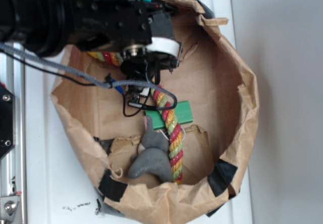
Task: Grab the multicolored rope.
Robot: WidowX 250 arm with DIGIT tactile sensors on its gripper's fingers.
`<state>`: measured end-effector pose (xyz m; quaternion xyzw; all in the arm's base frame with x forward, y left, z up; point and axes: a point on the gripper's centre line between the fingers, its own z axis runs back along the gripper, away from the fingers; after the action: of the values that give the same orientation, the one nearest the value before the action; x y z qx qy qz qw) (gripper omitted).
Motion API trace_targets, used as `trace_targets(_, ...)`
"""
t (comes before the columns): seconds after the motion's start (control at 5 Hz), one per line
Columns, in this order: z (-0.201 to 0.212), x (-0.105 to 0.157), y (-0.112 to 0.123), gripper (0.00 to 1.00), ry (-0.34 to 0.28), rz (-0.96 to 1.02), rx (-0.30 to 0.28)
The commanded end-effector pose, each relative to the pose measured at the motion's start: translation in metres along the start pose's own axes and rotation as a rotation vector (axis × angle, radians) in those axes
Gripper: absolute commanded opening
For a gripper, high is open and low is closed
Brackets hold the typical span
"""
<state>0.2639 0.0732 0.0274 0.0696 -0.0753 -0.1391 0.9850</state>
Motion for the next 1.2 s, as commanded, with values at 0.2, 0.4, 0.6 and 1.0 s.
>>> trace_targets(0.2,0.036,0.011,-0.003,0.0,-0.04,0.055,-0.027)
trace_targets(0.4,0.089,0.008,-0.012,0.0,-0.059,0.092,-0.076)
trace_targets(0.6,0.121,0.01,-0.015,0.0,-0.061,0.109,-0.105)
trace_targets(1.0,0.129,0.016,-0.016,0.0,-0.053,0.104,-0.116)
